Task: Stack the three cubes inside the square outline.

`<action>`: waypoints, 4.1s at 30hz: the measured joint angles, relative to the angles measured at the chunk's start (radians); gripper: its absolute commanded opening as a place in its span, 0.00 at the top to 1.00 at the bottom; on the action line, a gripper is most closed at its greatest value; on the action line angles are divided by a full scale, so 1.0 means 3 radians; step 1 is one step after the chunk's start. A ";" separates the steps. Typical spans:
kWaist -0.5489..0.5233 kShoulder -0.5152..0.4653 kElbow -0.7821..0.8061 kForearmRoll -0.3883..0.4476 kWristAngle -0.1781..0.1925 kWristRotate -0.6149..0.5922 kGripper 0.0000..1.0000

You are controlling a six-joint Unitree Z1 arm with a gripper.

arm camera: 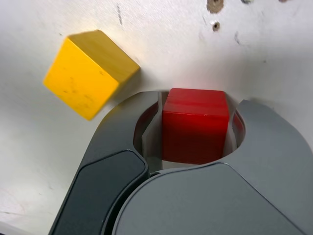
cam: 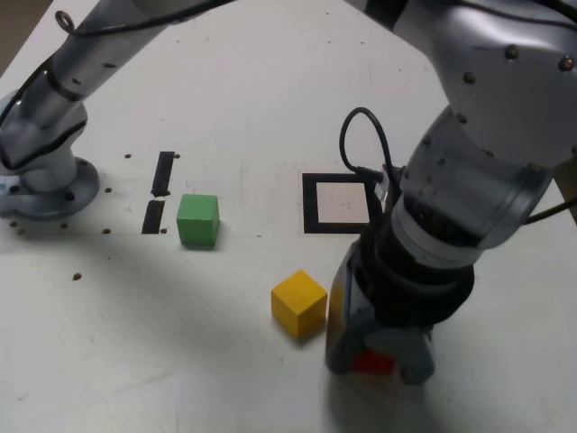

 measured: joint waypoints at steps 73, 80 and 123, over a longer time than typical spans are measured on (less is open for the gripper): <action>0.1496 -0.1073 0.2045 -0.1139 0.0259 0.1147 0.10; 0.1496 -0.1124 0.2036 -0.1023 0.0260 0.1172 0.00; -0.0158 -0.0948 0.1770 -0.0694 0.0221 0.1681 0.10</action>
